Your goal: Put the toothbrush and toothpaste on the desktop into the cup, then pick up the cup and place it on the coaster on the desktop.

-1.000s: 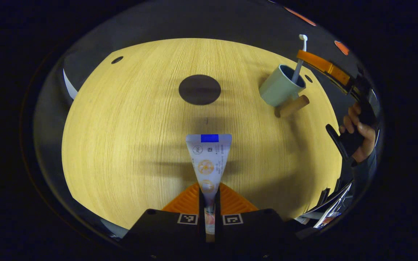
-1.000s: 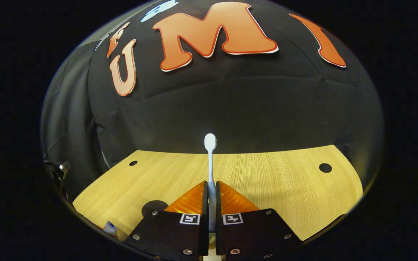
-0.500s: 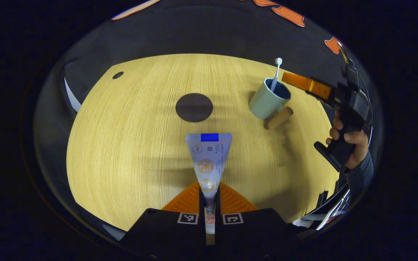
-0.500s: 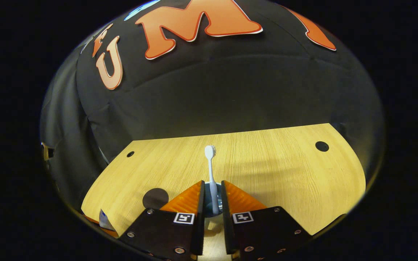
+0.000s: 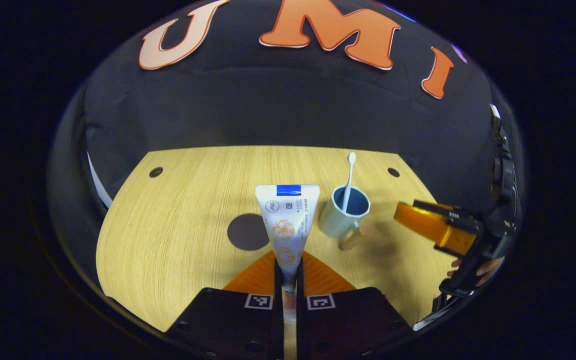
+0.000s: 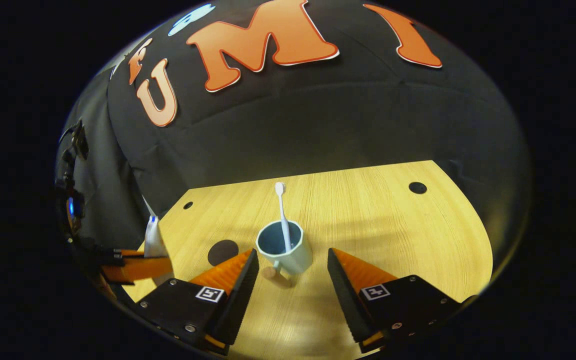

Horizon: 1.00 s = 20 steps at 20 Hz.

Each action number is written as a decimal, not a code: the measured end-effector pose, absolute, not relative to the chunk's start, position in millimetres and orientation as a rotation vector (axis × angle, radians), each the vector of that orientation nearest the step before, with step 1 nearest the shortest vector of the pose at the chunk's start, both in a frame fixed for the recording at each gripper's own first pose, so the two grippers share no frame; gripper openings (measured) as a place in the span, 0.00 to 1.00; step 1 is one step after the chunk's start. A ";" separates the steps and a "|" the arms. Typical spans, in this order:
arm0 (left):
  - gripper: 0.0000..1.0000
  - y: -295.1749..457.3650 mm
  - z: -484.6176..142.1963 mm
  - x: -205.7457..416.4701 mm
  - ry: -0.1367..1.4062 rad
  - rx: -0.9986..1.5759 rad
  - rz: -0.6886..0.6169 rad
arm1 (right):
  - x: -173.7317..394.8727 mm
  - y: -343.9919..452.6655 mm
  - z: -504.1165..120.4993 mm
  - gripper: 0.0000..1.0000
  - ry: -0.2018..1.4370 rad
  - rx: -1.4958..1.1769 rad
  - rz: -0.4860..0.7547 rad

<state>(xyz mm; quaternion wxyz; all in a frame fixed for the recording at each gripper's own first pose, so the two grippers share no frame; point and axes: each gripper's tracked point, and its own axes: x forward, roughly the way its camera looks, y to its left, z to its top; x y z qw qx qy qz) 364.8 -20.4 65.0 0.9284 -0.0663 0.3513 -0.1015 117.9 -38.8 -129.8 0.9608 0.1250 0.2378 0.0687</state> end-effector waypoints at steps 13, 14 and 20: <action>0.10 -110.0 141.7 475.8 0.276 -0.133 -0.299 | 29.6 -78.7 -168.8 0.90 0.637 0.245 0.057; 0.10 -116.9 144.8 479.7 0.252 -0.136 -0.300 | 27.5 -80.4 -170.0 0.90 0.643 0.251 0.050; 0.10 -147.4 120.9 503.8 0.212 -0.146 -0.287 | 11.2 -86.8 -179.7 0.90 0.678 0.267 0.028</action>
